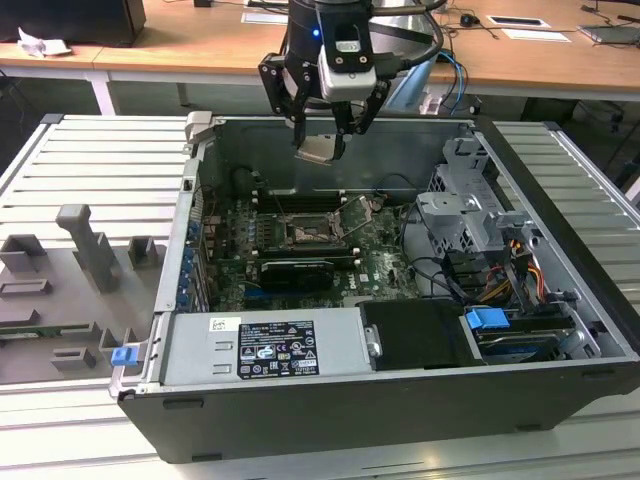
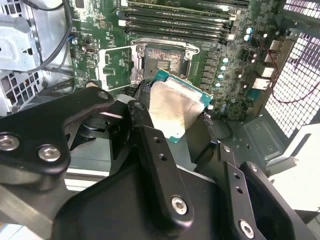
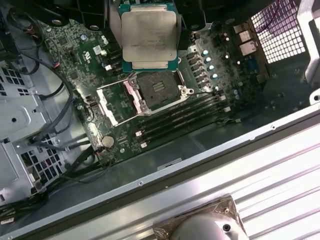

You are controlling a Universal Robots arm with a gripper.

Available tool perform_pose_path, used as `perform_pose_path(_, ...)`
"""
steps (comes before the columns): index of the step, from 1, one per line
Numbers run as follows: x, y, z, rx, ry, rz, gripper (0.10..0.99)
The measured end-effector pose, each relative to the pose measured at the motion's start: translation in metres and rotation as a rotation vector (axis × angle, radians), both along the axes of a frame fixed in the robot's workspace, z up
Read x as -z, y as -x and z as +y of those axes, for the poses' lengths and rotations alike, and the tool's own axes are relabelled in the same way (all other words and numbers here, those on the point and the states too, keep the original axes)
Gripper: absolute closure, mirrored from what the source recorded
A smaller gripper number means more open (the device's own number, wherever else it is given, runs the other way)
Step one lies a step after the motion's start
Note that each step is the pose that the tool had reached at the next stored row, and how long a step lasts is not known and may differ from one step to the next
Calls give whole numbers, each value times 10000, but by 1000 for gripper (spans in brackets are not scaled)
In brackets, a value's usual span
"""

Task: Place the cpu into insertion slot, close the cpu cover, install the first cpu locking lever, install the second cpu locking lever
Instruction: 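Place the cpu into insertion slot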

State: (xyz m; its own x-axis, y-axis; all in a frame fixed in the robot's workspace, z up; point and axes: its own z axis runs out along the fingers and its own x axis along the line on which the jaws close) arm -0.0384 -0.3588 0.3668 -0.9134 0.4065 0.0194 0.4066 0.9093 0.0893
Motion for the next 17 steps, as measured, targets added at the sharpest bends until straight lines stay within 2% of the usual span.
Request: perform_pose_path(17,11,-4,0,955,1,-1,557)
